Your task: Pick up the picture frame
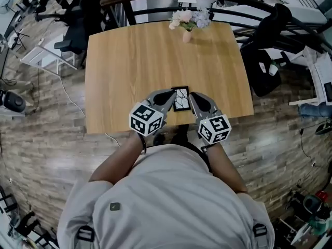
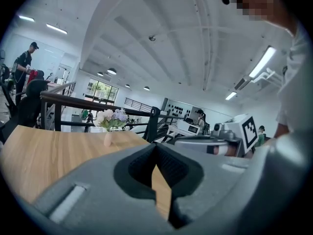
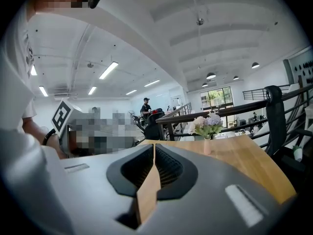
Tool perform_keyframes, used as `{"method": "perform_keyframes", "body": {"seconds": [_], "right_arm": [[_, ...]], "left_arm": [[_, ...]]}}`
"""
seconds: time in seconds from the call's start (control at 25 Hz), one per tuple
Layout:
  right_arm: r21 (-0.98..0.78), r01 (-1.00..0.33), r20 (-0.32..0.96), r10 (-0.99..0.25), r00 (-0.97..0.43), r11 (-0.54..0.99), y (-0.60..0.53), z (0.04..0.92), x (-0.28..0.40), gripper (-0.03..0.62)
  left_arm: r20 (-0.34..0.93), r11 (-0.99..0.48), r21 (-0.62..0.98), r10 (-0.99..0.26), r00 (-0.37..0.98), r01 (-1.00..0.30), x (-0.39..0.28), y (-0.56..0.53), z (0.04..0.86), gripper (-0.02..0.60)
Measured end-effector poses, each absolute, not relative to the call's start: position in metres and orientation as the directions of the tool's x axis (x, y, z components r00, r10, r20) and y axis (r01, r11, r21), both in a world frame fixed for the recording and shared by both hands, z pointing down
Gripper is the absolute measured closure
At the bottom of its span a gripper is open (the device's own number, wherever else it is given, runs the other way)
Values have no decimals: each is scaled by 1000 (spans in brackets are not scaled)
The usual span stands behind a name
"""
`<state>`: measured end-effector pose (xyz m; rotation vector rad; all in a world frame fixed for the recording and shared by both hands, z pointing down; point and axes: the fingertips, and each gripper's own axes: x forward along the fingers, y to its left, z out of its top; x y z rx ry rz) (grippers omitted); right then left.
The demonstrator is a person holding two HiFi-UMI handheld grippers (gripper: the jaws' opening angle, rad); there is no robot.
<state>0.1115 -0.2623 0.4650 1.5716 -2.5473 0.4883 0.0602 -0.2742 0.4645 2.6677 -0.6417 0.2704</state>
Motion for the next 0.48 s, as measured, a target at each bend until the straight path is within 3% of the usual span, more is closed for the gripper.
{"method": "perform_keyframes", "body": {"seconds": [0.48], "right_arm": [[-294,-845,417,-736,-533,446,-328,551,160,543]], "left_arm": [[374,-702,417,-447,812,-578,89,-334,540,566]]}}
